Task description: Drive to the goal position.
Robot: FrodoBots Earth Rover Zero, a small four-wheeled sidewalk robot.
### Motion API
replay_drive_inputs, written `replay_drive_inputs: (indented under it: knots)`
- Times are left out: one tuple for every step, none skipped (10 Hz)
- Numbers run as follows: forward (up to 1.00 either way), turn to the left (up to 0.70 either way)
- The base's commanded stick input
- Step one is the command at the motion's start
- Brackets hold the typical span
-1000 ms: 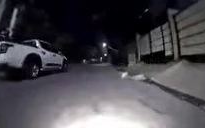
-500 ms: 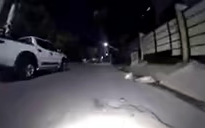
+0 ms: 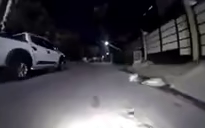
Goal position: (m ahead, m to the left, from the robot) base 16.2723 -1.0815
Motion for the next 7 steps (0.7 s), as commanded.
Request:
replay_drive_inputs:
  knots:
    - [1.0, 0.05]
    - [1.0, 0.05]
    - [1.0, 0.05]
    - [1.0, 0.05]
    - [1.0, 0.05]
    - [1.0, 0.05]
    - [1.0, 0.05]
